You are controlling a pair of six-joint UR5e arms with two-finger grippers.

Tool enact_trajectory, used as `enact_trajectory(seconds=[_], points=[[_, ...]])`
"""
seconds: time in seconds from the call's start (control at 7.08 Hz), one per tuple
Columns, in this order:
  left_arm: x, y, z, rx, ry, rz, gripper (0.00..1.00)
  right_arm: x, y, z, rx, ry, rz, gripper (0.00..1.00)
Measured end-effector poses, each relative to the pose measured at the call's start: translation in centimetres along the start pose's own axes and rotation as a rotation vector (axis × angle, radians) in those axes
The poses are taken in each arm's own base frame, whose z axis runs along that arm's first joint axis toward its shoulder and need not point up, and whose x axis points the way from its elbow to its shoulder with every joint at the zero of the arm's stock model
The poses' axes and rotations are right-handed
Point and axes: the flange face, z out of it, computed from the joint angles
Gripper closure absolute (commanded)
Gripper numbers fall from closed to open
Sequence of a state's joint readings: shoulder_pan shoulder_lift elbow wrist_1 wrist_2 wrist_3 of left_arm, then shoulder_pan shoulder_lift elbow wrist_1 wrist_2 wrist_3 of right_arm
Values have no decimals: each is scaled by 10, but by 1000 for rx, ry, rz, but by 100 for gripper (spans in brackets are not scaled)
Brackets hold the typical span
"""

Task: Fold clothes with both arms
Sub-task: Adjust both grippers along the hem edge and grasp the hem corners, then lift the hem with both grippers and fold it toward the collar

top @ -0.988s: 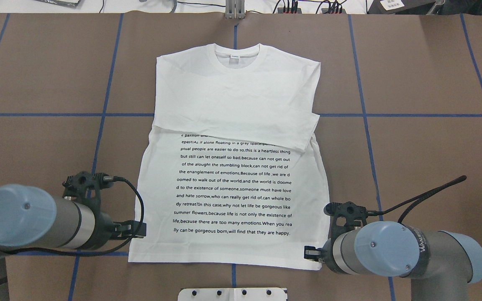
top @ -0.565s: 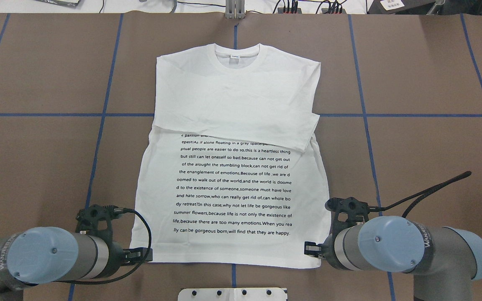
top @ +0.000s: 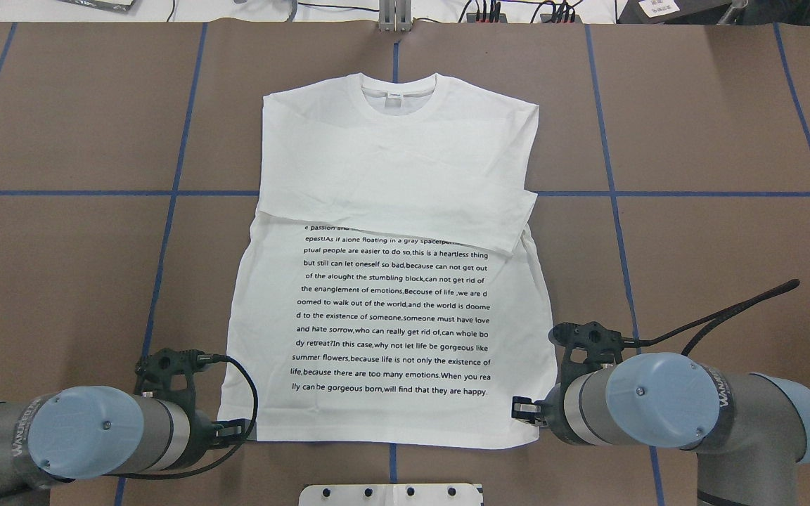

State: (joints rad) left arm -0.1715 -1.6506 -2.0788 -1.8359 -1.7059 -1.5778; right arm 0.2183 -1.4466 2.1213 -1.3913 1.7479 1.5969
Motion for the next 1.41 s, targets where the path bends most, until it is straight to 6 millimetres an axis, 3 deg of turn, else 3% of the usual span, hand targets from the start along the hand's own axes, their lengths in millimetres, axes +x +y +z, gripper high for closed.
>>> enact_trajectory(seconds=[0.99, 1.27, 1.41], points=[[0, -14, 15, 18, -23, 48, 21, 0, -4, -4, 5, -6, 5, 100], [5, -15, 18, 19, -22, 47, 30, 0, -6, -5, 7, -7, 6, 100], [5, -17, 18, 21, -21, 46, 44, 0, -6, -5, 7, -7, 7, 100]])
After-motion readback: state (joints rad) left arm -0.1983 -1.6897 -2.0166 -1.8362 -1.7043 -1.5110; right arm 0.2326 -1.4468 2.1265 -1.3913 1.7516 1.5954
